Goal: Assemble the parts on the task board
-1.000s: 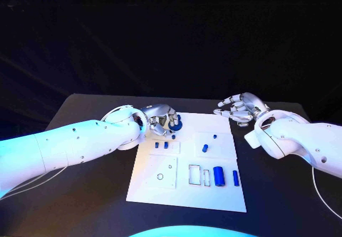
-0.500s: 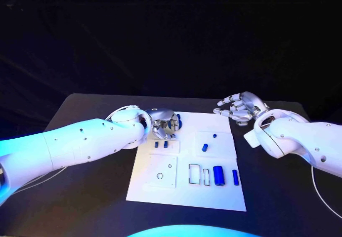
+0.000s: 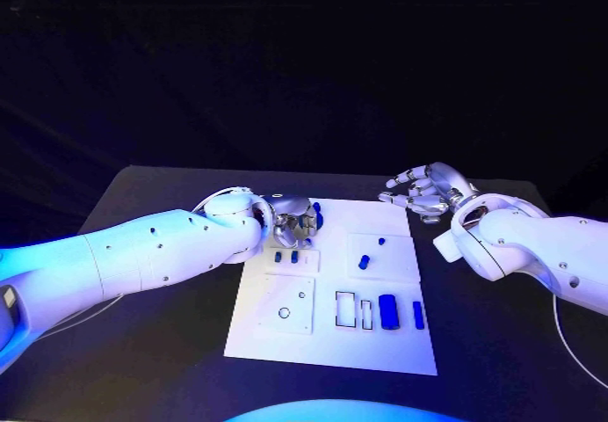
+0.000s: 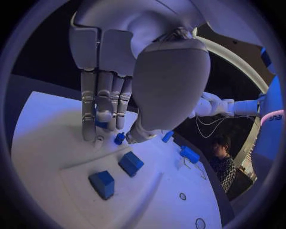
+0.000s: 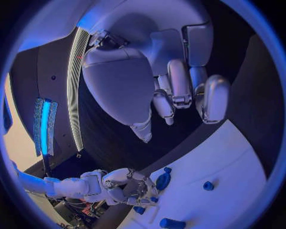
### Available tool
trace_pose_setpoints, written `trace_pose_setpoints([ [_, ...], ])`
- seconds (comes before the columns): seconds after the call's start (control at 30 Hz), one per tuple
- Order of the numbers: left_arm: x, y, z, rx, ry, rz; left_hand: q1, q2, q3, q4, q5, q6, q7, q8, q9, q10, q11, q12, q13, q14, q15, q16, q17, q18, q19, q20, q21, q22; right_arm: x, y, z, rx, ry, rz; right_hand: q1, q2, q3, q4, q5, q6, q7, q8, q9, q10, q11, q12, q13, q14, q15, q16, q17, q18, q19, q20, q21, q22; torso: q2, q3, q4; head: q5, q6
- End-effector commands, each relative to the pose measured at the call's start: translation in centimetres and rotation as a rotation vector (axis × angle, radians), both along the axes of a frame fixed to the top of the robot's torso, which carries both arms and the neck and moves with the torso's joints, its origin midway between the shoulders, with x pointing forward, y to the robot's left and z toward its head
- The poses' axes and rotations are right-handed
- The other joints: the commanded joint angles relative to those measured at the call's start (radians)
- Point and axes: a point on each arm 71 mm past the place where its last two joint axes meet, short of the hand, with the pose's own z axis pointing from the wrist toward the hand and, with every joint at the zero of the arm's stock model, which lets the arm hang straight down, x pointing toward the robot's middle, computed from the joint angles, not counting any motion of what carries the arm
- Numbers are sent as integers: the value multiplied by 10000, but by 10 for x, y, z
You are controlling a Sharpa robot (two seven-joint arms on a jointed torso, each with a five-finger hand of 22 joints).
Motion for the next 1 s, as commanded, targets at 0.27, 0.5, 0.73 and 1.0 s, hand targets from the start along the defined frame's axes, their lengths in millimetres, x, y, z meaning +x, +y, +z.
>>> trace_pose_setpoints([
  [0.27, 0, -3, -5, 395, 313, -101, 229, 39, 387, -91, -21, 362, -65, -123, -194, 417, -69, -165, -218, 297, -86, 344, 269, 139, 45, -32, 201, 133, 0, 2, 1, 10, -94, 133, -7, 74, 64, -9, -56, -35, -17, 62, -10, -65, 30, -37, -15, 711, -52, -62, 1246, 107, -61, 12, -58, -9, -6, -5, 4, -12, -11],
  [0.5, 0, -5, -5, 385, 355, -149, 269, 47, 542, -191, -36, 492, -58, -178, -279, 616, -118, -198, -304, 406, -127, 479, 378, 141, 53, -64, 302, 207, 0, 2, 1, 12, -91, 143, -7, 74, 64, -9, -56, -35, -17, 62, -10, -65, 30, -37, -15, 711, -52, -62, 1246, 107, -61, 12, -58, -9, -7, -6, 9, -8, -5],
  [0.73, 0, -7, -6, 341, 398, -210, 266, 70, 622, -240, -41, 578, -74, -203, -319, 735, -150, -215, -350, 477, -153, 565, 457, 117, 133, -79, 431, 363, 0, 3, 0, 14, -88, 158, 9, 86, 77, -10, -57, -33, -19, 72, -12, -43, 27, -18, 10, 711, -54, -64, 1248, 106, -59, 10, -58, -5, -7, 0, 6, -3, 3],
  [1.0, 1, -6, -8, 333, 414, -133, 225, 175, 828, -384, -62, 868, -148, -265, -369, 1136, -272, -313, -478, 930, -254, 935, 1002, -22, 638, -150, 1021, 1161, 0, 3, 0, 13, -83, 159, 9, 86, 77, -10, -57, -33, -19, 72, -12, -43, 27, -18, 10, 711, -54, -64, 1248, 106, -59, 10, -58, -5, -5, 2, -1, -15, 8],
])
